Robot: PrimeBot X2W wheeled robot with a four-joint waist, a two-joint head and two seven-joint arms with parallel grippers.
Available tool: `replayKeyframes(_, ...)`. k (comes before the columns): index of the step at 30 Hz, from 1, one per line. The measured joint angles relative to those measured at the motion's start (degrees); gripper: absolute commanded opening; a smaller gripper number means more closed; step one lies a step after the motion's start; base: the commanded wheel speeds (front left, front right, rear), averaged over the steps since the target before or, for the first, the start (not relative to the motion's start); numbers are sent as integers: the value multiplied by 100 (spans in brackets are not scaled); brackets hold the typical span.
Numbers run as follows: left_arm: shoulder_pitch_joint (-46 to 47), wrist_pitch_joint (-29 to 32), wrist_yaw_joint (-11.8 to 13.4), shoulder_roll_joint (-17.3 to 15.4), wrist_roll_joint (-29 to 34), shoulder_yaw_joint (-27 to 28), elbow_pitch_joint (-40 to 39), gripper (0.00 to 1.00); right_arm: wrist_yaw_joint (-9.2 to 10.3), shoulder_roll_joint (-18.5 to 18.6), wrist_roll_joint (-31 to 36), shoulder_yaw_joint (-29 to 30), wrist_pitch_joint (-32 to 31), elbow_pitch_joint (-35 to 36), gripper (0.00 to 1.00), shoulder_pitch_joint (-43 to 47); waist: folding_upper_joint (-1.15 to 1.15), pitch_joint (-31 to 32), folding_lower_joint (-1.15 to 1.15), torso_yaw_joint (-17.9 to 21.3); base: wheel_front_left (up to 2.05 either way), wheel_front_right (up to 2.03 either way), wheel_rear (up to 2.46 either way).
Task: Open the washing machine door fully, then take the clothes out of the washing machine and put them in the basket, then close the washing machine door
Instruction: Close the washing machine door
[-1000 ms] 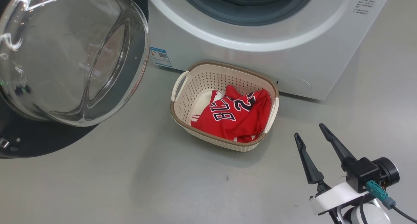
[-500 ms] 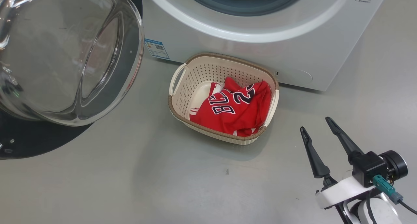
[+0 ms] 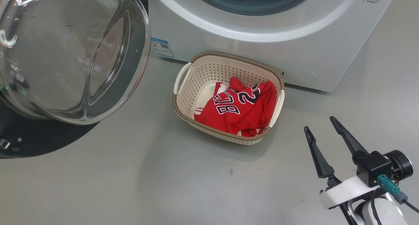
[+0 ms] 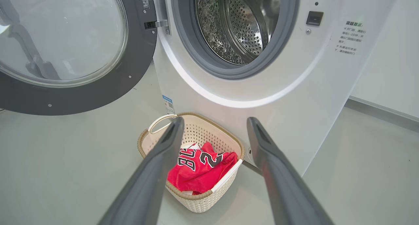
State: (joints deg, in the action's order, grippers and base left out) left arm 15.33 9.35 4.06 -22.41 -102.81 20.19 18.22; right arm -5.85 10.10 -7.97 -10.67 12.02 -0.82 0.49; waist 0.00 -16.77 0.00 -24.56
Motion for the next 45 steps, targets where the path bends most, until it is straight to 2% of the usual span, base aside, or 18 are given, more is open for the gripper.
replayKeyframes(6, -20, 348, -216, -15, -132, -24, 45, 0, 0, 26, -3, 9, -13, 13, 100, -1, 0, 5, 0, -54, 0, 0, 0)
replayKeyframes(17, -271, 1173, -791, -5, -501, -182, -71, 0, 0, 15, -4, -1, -13, 47, 100, -2, 0, 6, 0, -132, 0, 0, 0)
replayKeyframes(21, -294, 1547, -896, 84, -664, -331, -256, 0, 0, -21, -7, -24, -12, 44, 100, -4, 0, 13, 0, -132, 0, 0, 0)
replayKeyframes(30, -651, 2160, -1003, 146, -927, -419, -628, 0, 2, -137, -57, -52, -3, 5, 100, -31, 0, 62, 0, -64, 0, 0, 0)
replayKeyframes(45, -1262, 2972, -1092, 177, -972, -646, -1608, 0, 54, -311, -159, -69, 99, -120, 100, -135, 0, 149, 0, 266, 0, 0, 0)
